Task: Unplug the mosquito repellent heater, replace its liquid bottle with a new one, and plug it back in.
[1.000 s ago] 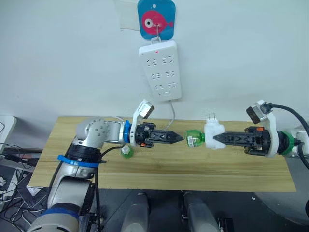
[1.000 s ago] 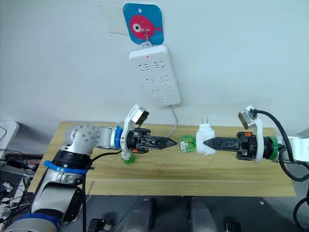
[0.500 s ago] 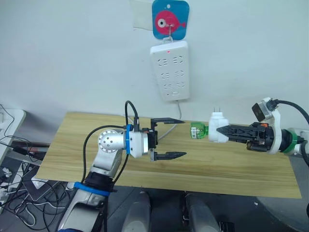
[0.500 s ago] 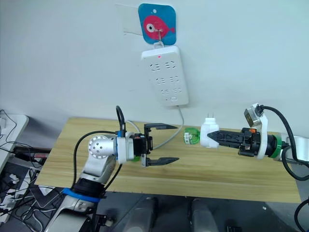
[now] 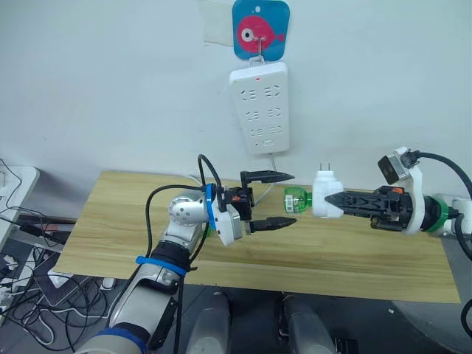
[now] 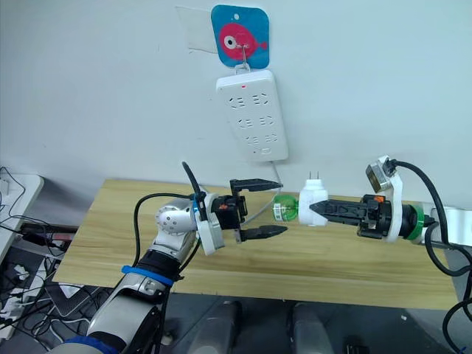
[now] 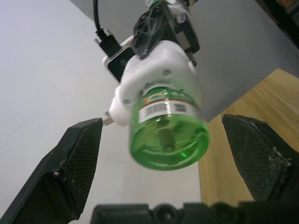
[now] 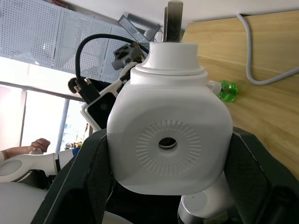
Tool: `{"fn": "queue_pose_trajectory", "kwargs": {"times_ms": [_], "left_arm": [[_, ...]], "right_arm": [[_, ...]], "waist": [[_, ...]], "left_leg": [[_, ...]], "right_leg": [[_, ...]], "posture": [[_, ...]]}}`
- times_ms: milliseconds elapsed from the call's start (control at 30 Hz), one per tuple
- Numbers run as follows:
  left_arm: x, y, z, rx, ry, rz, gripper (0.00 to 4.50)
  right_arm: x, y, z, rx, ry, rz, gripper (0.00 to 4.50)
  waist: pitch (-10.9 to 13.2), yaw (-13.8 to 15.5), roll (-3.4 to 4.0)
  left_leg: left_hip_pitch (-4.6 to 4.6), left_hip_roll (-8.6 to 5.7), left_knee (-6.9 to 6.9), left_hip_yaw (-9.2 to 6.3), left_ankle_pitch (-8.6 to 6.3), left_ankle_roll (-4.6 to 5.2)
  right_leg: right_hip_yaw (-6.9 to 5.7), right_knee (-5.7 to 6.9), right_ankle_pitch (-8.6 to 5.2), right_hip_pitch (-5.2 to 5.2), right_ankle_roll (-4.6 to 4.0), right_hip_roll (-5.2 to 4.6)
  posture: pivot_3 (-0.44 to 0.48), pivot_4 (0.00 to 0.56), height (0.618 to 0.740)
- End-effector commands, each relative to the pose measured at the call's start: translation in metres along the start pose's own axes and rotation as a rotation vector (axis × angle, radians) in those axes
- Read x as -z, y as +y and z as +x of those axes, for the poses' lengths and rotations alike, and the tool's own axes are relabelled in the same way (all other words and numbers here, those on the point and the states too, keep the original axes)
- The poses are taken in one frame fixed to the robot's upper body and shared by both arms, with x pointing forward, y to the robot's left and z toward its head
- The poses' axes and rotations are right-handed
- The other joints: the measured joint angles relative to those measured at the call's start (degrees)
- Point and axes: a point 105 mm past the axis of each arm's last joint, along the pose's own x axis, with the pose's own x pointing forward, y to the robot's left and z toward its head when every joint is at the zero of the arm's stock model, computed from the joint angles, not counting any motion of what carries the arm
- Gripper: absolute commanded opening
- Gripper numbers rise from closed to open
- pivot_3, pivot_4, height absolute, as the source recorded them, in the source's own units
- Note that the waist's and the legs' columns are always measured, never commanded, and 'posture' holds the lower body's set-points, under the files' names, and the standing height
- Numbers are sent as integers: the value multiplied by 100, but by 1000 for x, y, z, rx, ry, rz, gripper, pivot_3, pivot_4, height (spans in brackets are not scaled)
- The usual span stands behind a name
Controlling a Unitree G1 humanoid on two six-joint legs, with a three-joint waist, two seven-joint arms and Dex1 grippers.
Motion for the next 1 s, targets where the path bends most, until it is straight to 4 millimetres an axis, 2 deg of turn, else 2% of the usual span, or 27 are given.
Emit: {"fn": "queue_pose_trajectory", "kwargs": {"times_ms": [33,333,433,600,733,800,867,933,1000], "left_arm": [[-5,6,6,-6,-31,49,4470],[-4,6,9,-7,-39,63,4470],[-4,5,9,2,-42,53,3904],[-4,5,12,0,-48,56,2310],[-4,6,12,-2,-51,45,2242],[-2,4,13,12,-47,-36,2242],[3,2,12,35,-34,-252,2242],[14,7,10,11,15,-639,2242],[13,6,8,36,37,-953,2242]], "right_arm": [[-1,14,3,-60,9,-35,2985],[-1,15,5,-65,15,-38,2985],[-1,16,5,-66,17,-38,2985],[-1,16,5,-69,20,-39,2985],[-1,16,6,-68,24,-39,2985],[0,16,5,-59,33,-42,2985],[0,16,4,-44,40,-49,2985],[-1,16,1,-27,46,-58,2985],[-1,17,-1,-21,54,-66,2985]], "waist": [[0,2,0],[0,-2,0],[0,-2,0],[0,-4,0],[0,-6,0],[0,-6,0],[0,-15,0],[1,-44,0],[1,-78,0]], "left_leg": [[0,0,1,-1,0,0],[0,-1,2,-1,0,0],[0,0,2,-2,0,0],[-1,0,2,-2,0,0],[0,0,2,-2,0,0],[0,0,2,-2,0,0],[-1,1,2,-3,0,0],[-1,3,2,-4,0,0],[-3,8,3,-16,1,1]], "right_leg": [[-1,0,0,0,0,0],[-1,1,0,0,0,2],[-1,1,0,0,0,2],[-1,1,0,0,0,2],[-1,1,0,0,0,2],[-1,1,0,0,0,2],[-1,2,0,0,0,2],[-1,3,0,0,0,2],[-7,4,-1,1,1,2]], "posture": [[171,258,740],[168,259,740],[168,259,740],[166,267,740],[166,267,740],[167,269,740],[167,269,740],[170,269,740],[174,270,740]]}}
